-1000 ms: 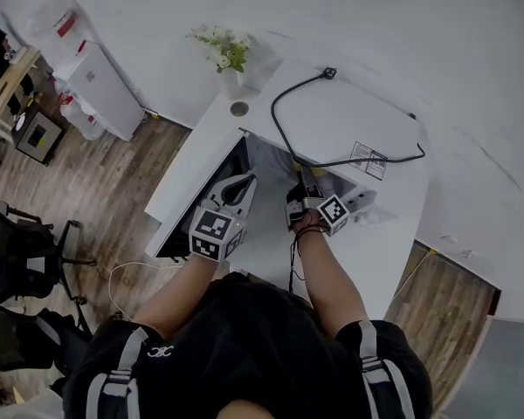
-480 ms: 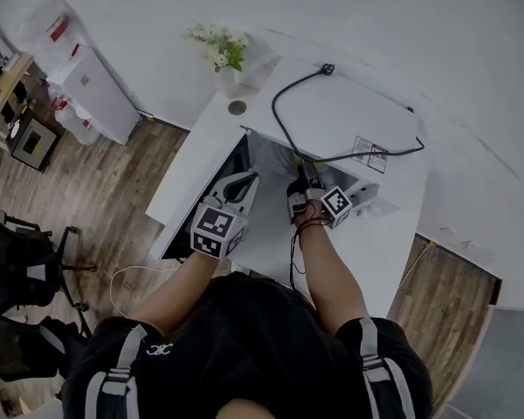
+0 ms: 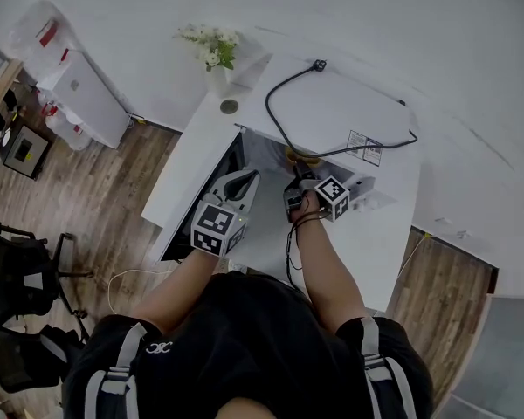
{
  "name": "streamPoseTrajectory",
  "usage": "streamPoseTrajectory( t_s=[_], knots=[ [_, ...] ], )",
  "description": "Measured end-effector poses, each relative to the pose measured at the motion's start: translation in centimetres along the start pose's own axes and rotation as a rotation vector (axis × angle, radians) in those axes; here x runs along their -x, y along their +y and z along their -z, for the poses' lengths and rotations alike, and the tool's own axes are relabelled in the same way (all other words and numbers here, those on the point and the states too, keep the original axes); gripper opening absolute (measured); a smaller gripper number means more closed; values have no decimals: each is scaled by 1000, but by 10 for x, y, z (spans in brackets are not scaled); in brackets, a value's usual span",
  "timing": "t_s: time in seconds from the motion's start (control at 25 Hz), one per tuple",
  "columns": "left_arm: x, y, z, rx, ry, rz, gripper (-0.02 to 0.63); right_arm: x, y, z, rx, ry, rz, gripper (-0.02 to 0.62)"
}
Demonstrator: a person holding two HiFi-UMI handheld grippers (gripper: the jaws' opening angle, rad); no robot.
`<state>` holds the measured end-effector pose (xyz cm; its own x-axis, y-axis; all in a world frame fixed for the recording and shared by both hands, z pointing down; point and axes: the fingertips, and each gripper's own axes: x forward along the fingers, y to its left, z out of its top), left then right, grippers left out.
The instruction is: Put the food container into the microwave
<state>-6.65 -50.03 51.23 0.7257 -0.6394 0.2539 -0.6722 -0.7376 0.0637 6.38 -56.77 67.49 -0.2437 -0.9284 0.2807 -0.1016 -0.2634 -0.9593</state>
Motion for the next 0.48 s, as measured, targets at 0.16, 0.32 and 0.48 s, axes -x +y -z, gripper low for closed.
streamPoseTrajectory(
  t_s=[0.16,0.32,0.48],
  knots=[
    [-4,-2,-1,7,-10,13,-6,2,7,1,67,10,52,69],
    [-8,-3,-2,14,-20,26,-6,10,16,1,93,0,20,28],
    [-12,-6,-2,30,-21,40,-6,25,25,-5,137,-44,-41,21]
  ],
)
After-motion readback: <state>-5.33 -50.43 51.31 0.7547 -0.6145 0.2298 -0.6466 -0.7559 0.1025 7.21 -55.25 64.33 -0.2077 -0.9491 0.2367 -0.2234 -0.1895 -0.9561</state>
